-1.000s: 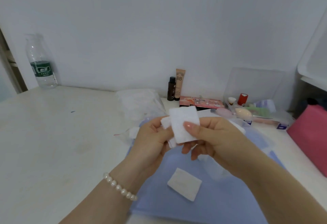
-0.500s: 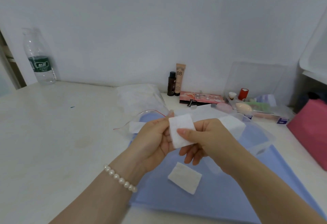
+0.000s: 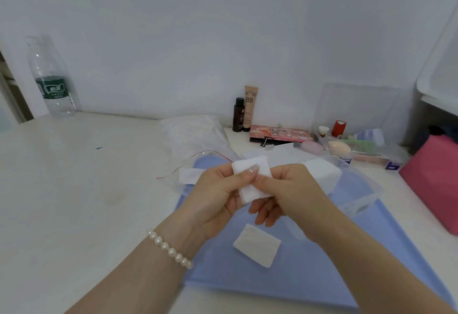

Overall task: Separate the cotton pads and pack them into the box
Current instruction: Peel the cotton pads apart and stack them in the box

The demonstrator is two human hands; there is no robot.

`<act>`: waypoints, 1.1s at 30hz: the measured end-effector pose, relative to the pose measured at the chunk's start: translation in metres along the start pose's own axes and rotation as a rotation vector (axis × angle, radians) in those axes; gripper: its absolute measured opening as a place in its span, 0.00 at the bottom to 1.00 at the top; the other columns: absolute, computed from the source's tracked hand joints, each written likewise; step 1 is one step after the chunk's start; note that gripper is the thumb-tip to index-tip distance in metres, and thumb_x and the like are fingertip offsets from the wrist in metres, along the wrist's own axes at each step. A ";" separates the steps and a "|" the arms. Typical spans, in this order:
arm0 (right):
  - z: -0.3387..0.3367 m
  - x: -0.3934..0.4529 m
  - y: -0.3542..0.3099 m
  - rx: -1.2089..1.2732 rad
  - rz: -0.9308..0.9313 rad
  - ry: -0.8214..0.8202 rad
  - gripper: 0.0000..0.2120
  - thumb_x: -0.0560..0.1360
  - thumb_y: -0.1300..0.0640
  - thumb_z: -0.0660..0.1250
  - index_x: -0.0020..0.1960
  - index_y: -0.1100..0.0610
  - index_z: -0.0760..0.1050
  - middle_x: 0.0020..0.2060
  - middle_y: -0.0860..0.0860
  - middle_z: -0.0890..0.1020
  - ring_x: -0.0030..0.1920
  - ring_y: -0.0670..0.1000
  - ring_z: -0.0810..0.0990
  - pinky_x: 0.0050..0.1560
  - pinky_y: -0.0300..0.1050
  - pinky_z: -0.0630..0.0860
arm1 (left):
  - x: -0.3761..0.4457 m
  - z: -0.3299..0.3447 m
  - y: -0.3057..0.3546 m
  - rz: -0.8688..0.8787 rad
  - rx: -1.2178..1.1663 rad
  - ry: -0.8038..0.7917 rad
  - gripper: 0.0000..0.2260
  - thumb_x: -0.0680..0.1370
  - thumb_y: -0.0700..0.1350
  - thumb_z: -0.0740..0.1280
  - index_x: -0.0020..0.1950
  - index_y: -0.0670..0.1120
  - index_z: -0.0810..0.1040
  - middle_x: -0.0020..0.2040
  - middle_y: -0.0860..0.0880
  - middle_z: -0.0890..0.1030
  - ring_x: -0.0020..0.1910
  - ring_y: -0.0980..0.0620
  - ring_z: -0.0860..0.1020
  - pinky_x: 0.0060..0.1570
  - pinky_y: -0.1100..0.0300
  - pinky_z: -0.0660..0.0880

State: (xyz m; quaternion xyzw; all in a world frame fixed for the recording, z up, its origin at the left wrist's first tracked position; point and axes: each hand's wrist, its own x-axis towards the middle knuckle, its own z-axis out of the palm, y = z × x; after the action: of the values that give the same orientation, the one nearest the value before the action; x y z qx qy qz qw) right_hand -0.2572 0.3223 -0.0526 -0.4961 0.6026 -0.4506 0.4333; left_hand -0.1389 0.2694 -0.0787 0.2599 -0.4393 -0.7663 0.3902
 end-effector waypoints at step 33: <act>-0.030 0.001 -0.013 -0.102 -0.201 0.059 0.13 0.64 0.73 0.73 0.40 0.58 0.77 0.31 0.64 0.77 0.28 0.54 0.78 0.25 0.40 0.76 | 0.001 -0.004 -0.009 -0.060 0.198 -0.140 0.21 0.64 0.28 0.69 0.54 0.43 0.79 0.47 0.45 0.84 0.45 0.49 0.83 0.43 0.57 0.81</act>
State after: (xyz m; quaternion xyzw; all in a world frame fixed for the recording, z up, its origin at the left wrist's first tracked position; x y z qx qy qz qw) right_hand -0.2835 0.3236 -0.0338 -0.5619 0.5844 -0.4750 0.3424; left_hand -0.1394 0.2693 -0.0883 0.2560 -0.5312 -0.7467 0.3078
